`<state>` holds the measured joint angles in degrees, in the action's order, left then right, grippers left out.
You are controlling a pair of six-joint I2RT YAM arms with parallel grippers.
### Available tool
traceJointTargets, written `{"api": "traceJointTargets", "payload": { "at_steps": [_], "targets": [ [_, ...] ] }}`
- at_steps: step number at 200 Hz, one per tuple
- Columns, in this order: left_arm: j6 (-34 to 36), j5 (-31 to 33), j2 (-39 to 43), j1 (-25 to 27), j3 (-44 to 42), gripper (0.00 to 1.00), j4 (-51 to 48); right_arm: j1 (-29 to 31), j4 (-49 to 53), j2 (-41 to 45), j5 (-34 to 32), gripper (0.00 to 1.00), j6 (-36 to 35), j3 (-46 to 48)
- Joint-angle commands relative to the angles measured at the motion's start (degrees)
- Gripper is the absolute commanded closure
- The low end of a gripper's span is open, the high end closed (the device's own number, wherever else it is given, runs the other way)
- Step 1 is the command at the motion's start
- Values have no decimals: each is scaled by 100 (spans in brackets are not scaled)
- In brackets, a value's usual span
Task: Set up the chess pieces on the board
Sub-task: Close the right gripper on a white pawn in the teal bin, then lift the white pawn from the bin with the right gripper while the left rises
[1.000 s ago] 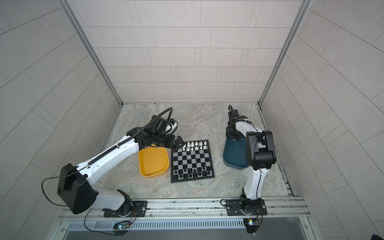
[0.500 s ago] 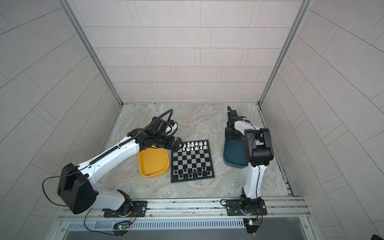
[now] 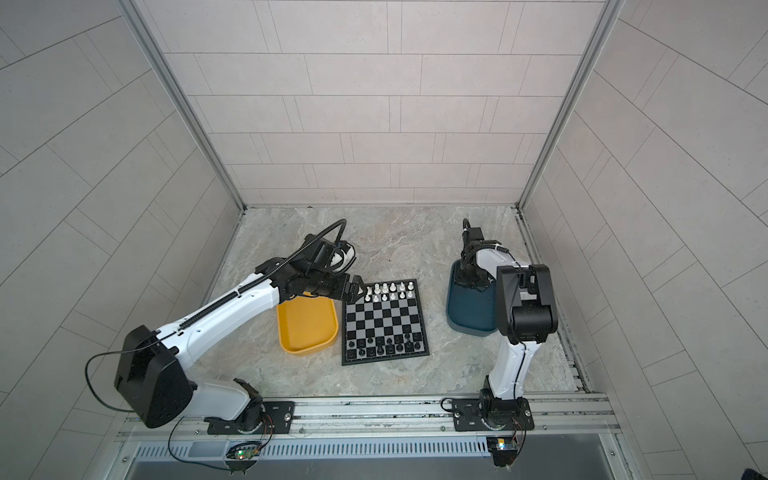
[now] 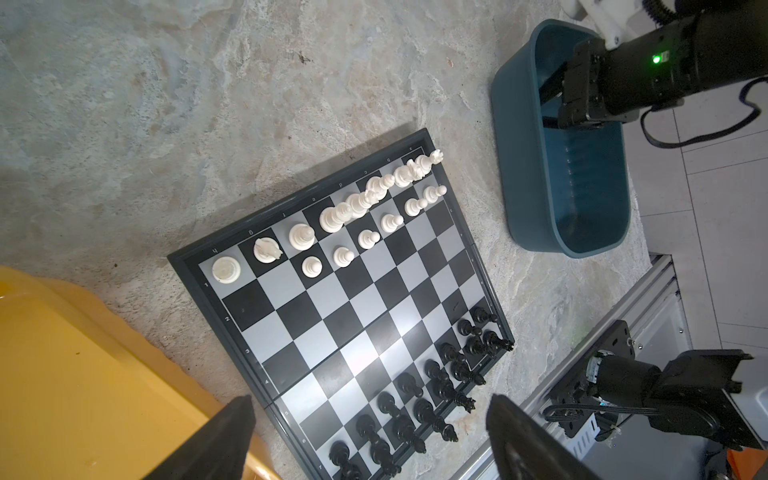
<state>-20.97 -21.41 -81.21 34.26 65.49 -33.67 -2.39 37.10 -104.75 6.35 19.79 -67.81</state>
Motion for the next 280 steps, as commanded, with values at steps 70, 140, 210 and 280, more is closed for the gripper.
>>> {"api": "traceJointTargets", "payload": {
  "at_steps": [70,140,210,280],
  "targets": [
    [68,-12,53,-42,-63,6,19,-270,245,42,2,71,326,195],
    [61,-22,29,-64,-61,7,19,-270,271,-243,15,67,280,-130],
    [94,-1047,122,-69,-162,6,432,-270,315,-421,-107,64,262,-427],
    [14,-1510,158,-68,-240,6,678,-270,384,-547,-244,71,216,-530]
  ]
}}
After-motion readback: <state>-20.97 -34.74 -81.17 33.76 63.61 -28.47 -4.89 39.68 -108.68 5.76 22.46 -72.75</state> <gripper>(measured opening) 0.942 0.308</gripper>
